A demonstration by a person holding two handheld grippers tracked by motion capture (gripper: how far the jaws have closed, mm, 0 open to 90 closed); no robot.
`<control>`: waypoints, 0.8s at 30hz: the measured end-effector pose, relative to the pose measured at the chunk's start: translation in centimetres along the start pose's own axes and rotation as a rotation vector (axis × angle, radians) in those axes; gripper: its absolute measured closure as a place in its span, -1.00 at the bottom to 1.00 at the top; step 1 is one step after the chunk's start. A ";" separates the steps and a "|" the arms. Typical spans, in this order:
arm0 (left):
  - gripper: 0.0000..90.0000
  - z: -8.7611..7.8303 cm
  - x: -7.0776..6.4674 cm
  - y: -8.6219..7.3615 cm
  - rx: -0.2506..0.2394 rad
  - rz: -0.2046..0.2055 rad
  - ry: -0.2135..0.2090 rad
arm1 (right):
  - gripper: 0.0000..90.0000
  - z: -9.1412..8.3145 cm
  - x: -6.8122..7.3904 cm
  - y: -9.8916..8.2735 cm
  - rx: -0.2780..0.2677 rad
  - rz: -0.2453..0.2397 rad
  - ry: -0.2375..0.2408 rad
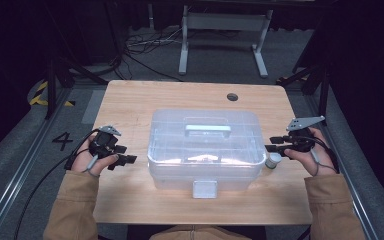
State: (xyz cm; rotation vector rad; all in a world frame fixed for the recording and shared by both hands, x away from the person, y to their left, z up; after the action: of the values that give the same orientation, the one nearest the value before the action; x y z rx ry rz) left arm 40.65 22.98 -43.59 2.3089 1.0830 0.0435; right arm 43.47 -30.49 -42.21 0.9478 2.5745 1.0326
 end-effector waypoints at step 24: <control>-0.16 -3.0 -2.3 2.8 -0.074 0.081 0.044 | 0.25 -1.0 0.2 0.1 -0.046 0.019 -0.008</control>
State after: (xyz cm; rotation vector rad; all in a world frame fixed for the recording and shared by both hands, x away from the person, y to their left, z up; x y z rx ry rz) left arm 40.29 21.41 -39.19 2.2940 0.9922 0.1639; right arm 42.96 -30.88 -41.37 0.9642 2.5286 1.0854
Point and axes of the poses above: each handheld gripper's, and its own axes: z roughly forward along the jaws, y roughly out of its top, x roughly to its left, the point moved 4 cm from there along z, roughly forward along the jaws, and after that the axes turned 2 degrees about x, right-handed, at the moved point
